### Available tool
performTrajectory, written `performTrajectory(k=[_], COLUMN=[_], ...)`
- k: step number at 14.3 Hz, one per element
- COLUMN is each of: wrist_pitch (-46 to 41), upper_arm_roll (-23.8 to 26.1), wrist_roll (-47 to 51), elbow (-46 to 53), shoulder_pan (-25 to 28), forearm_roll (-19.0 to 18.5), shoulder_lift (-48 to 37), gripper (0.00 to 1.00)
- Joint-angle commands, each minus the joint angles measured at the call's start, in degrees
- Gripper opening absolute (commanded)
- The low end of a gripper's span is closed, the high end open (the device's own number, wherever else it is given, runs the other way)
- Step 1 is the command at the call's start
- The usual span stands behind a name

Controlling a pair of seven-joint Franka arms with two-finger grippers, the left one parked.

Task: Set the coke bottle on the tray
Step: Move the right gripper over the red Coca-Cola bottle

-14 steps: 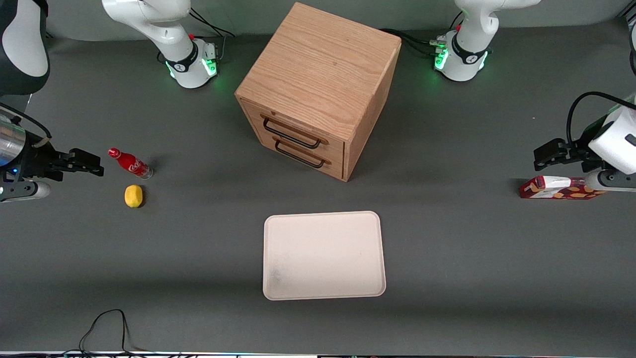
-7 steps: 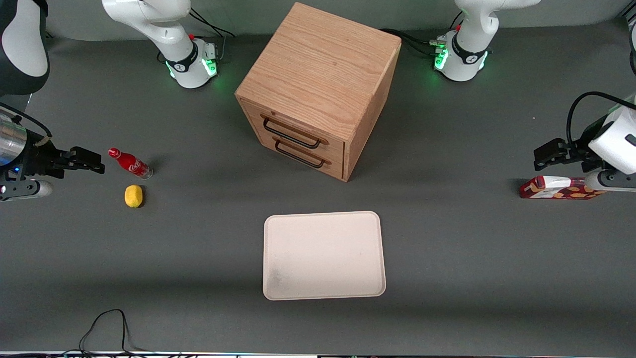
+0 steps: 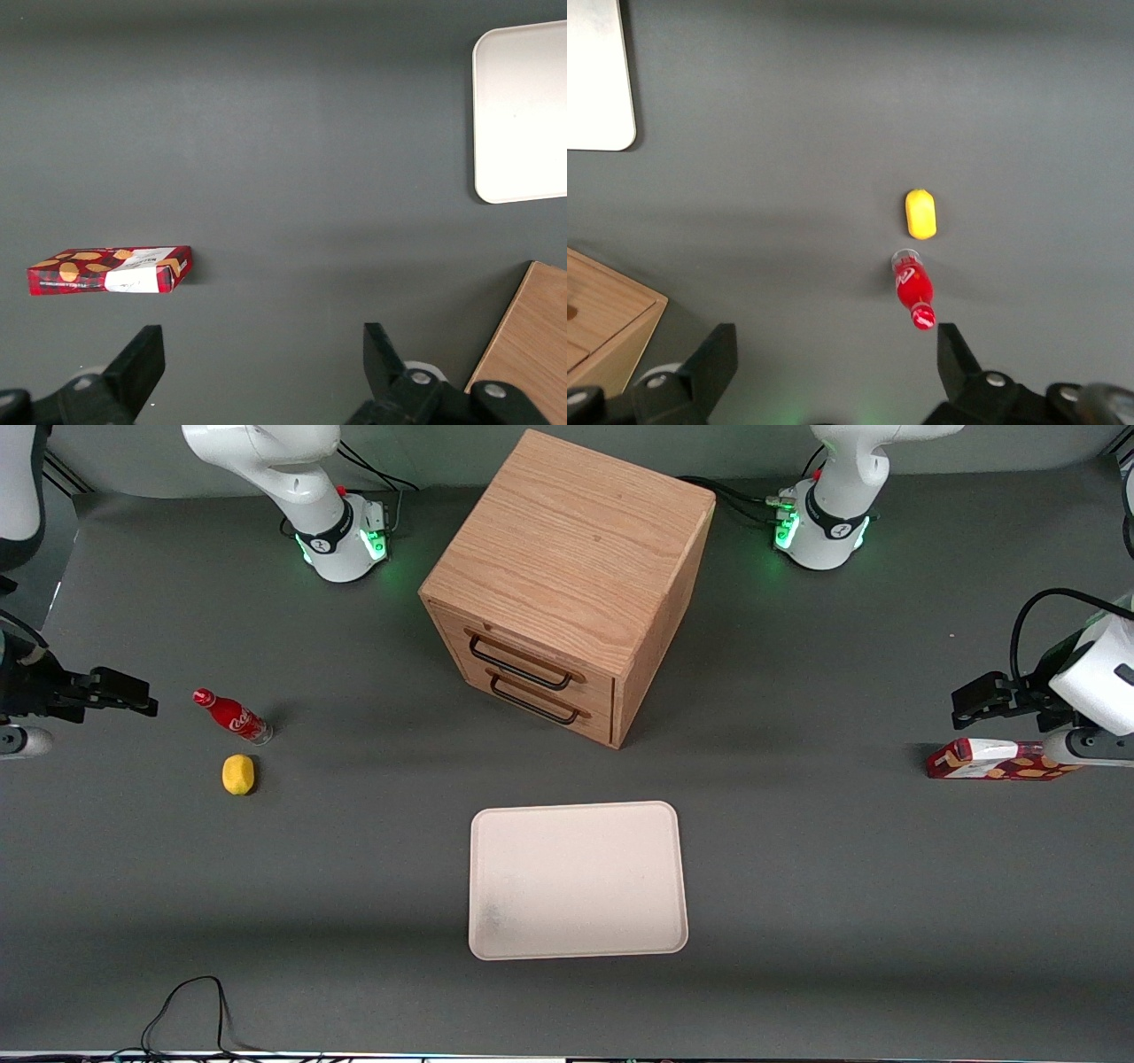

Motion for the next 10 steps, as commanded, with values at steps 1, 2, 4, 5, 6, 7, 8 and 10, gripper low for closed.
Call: performTrajectory(k=[1,2,4,5,6,7,8,10], wrist_pitch=[-0.73,0.75,3.74,4.27,5.41,6.55,7.00,7.09], upper_arm_roll=[-1.19,-1.20,-1.46,-2.85,-4.08,-6.27,-7.77,-8.49], wrist_roll=[-1.69,-1.70,-1.78,-2.48,-5.79,-10.18,-11.44,-12.94], elbow=[-5.65,-9.33,-16.62,-19.70,-22.17,-23.59,-24.47,-24.57], shoulder_pan=[0.52,0.52,0.34,0.52,0.60,0.69,0.69,0.69], forearm_roll=[-0.87,-1.92,-3.16,-3.60,-4.56,-4.83,-4.84,-6.41], shoulder_lift=[-6.58,-9.47,-14.75,-16.95,-18.71,-19.86,-20.13,-20.13], gripper=[1.00,1.00,1.00,1.00,1.00,1.00,1.00,1.00])
